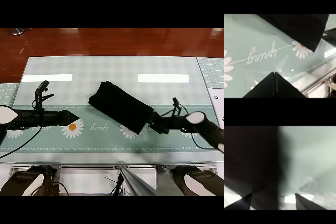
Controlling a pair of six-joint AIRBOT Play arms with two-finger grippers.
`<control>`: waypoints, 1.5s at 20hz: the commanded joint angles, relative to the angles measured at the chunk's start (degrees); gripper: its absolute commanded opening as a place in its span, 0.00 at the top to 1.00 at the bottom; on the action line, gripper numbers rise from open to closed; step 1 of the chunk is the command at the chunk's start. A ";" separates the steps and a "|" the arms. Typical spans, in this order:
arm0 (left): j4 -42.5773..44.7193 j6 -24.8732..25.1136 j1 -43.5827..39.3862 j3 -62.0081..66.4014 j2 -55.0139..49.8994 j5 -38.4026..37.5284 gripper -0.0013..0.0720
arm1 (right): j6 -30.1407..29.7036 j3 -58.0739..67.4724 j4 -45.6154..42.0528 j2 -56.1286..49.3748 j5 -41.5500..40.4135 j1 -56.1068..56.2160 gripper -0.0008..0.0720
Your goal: Fold the shirts.
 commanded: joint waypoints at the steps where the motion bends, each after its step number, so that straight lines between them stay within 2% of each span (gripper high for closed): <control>1: 0.02 0.00 -0.66 -0.02 -0.02 0.20 0.94 | -9.18 5.97 8.17 -10.67 2.67 0.09 0.13; 2: 0.02 0.00 -0.94 -0.02 0.00 0.39 0.94 | -9.66 8.17 8.39 -12.68 3.98 0.09 0.14; 3: 0.02 0.00 -1.16 -0.02 -0.02 0.57 0.94 | -10.29 10.36 8.20 -14.05 5.27 0.09 0.27; 5: 0.02 0.00 -1.49 -0.02 -0.02 1.09 0.94 | -15.91 14.82 8.41 -15.43 8.59 0.09 0.97; 7: 0.02 -0.02 -1.49 -0.02 -0.02 1.33 0.94 | -17.57 19.82 7.52 -15.45 11.61 0.04 0.95; 10: 0.02 0.00 -1.49 -0.02 -0.39 1.57 0.94 | -15.98 31.56 4.13 -15.45 17.20 0.07 0.96; 13: 0.02 0.02 -1.49 -0.02 -1.18 2.80 0.94 | -10.45 46.99 -3.02 -15.45 21.62 0.02 0.96; 16: 0.00 0.00 -1.53 -0.02 -2.03 2.73 0.94 | -1.14 62.16 -16.50 -15.45 25.07 0.02 0.96; 19: 0.00 0.52 -1.62 -0.02 -2.05 2.71 0.94 | 2.93 74.23 -24.26 -15.45 30.47 -1.44 0.96; 21: 0.02 2.40 -2.19 -0.02 -2.08 2.32 0.94 | 4.39 79.45 -24.83 -15.37 33.16 -4.96 0.96; 25: 0.00 2.36 -4.48 -0.02 -2.08 2.27 0.94 | 6.01 86.27 -24.83 -15.21 41.88 -16.04 0.96; 30: 0.02 2.38 -6.86 -0.02 -2.08 2.32 0.94 | 6.45 86.51 -25.24 -13.29 53.94 -31.56 0.96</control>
